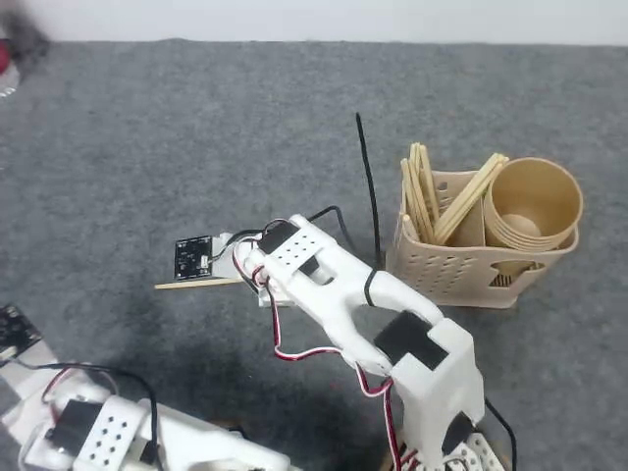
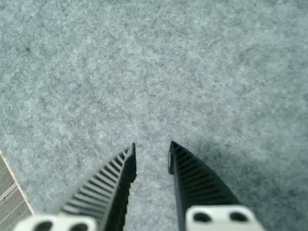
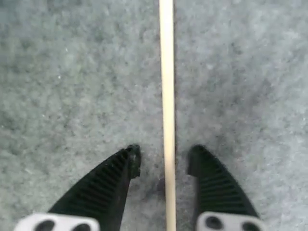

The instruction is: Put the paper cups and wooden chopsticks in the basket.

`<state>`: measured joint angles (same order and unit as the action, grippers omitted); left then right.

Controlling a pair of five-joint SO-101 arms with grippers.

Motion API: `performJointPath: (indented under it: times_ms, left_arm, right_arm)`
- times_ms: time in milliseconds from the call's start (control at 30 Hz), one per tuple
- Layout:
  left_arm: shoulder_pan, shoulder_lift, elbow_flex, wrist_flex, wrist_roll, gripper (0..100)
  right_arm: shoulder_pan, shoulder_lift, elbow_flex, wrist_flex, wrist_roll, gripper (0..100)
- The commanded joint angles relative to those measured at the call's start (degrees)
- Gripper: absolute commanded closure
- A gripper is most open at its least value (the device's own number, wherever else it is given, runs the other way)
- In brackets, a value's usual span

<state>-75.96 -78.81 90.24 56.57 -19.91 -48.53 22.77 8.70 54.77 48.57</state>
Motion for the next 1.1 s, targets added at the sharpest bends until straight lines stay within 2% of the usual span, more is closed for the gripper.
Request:
performJointPath:
  times_ms: [0, 67, 167, 467, 733, 967, 1067]
  left_arm:
    - [0.0, -0.6, -0.2, -1.1, -0.4, 89]
    - [0.0, -0.6, -0.2, -1.1, -0.4, 89]
    - [0.0, -0.6, -0.2, -1.1, -0.4, 89]
    - [0.0, -0.6, -0.2, -1.0, -0.4, 89]
    - [0.0, -0.6, -0.2, -1.0, -0.4, 89]
    - [0.1, -0.6, -0.2, -1.0, -0.4, 89]
    - [0.1, -0.6, -0.2, -1.0, -0.4, 89]
  right_arm:
    - [-0.5, 0.0, -1.6, 1.5, 0.6, 98.4]
    - [-0.5, 0.0, -1.6, 1.9, 0.6, 95.1]
    - [-0.3, 0.0, -1.6, 1.9, 0.7, 99.5]
    - [3.4, -3.6, -2.3, 2.2, 0.1, 99.2]
    - [8.5, -35.5, -2.1, 2.0, -20.4, 99.2]
    - [11.5, -64.8, -2.3, 2.3, -29.5, 99.2]
    - [16.7, -75.1, -1.8, 2.1, -33.0, 99.2]
